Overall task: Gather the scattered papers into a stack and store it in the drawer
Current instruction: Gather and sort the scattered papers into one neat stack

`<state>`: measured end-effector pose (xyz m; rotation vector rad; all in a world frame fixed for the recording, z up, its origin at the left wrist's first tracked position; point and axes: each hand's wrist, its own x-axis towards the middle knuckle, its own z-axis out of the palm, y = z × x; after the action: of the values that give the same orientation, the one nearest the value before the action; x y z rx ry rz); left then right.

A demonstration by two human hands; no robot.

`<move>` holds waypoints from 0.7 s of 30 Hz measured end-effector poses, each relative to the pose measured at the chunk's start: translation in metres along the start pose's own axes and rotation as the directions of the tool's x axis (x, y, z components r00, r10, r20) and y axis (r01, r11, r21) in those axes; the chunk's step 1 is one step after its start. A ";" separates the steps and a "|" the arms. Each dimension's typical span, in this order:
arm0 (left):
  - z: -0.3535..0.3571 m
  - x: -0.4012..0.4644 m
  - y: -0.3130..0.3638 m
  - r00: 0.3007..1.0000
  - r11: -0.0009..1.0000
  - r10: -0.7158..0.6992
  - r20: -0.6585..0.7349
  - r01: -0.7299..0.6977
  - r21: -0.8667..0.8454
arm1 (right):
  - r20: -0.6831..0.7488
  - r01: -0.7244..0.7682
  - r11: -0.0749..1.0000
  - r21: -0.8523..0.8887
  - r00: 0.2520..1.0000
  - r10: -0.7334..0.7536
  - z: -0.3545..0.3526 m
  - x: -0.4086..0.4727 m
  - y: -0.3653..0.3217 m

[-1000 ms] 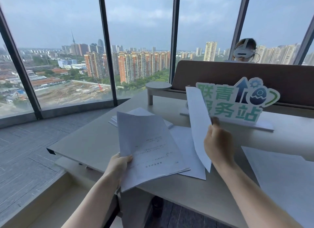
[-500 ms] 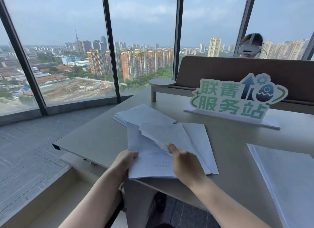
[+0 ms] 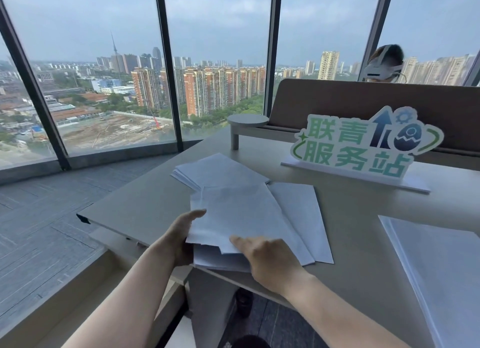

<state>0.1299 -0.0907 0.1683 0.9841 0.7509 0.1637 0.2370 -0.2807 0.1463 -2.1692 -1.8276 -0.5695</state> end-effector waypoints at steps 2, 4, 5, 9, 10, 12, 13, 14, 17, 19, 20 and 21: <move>-0.002 0.002 -0.002 0.998 0.996 -0.040 -0.042 0.043 0.079 | 0.060 0.045 0.999 0.024 0.997 -0.046 0.004 -0.002 0.000; -0.002 0.003 -0.003 0.997 0.980 -0.056 -0.059 0.066 0.187 | 0.170 0.028 0.996 0.088 0.985 -0.043 -0.002 -0.002 0.001; -0.001 0.004 -0.004 0.997 0.968 -0.055 -0.058 0.068 0.240 | 0.229 0.012 0.994 0.111 0.973 -0.038 -0.007 -0.001 0.002; 0.006 0.006 -0.008 0.991 0.947 -0.005 -0.135 0.048 0.316 | 0.382 -0.192 0.945 0.265 0.921 0.079 -0.019 -0.001 0.011; 0.006 0.006 -0.008 0.989 0.946 0.021 -0.144 0.027 0.324 | 0.370 -0.272 0.912 0.308 0.917 0.149 -0.016 -0.001 0.017; 0.008 0.006 -0.010 0.990 0.943 0.056 -0.132 -0.009 0.332 | 0.282 -0.437 0.838 0.326 0.891 0.355 -0.007 -0.002 0.031; 0.008 0.006 -0.011 0.989 0.944 0.071 -0.128 -0.026 0.329 | 0.246 -0.521 0.802 0.294 0.852 0.463 -0.003 -0.002 0.038; 0.009 0.004 -0.011 0.989 0.945 0.083 -0.122 -0.039 0.325 | 0.247 -0.608 0.753 0.253 0.793 0.557 -0.001 -0.003 0.045; 0.010 0.005 -0.012 0.989 0.946 0.108 -0.103 -0.070 0.316 | 0.347 -0.789 0.554 0.267 0.615 0.708 -0.003 -0.003 0.061; 0.011 0.004 -0.013 0.987 0.945 0.133 -0.094 -0.098 0.311 | 0.366 -0.802 0.444 0.400 0.584 0.725 -0.005 -0.001 0.066; 0.012 0.003 -0.014 0.985 0.944 0.150 -0.089 -0.116 0.310 | 0.374 -0.791 0.386 0.476 0.579 0.725 -0.008 0.001 0.066; 0.013 0.003 -0.015 0.983 0.941 0.169 -0.077 -0.138 0.308 | 0.386 -0.778 0.325 0.539 0.570 0.725 -0.010 0.003 0.065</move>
<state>0.1374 -0.1065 0.1592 1.3356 0.8072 0.2419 0.2998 -0.2944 0.1609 -2.1411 -0.5970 0.3667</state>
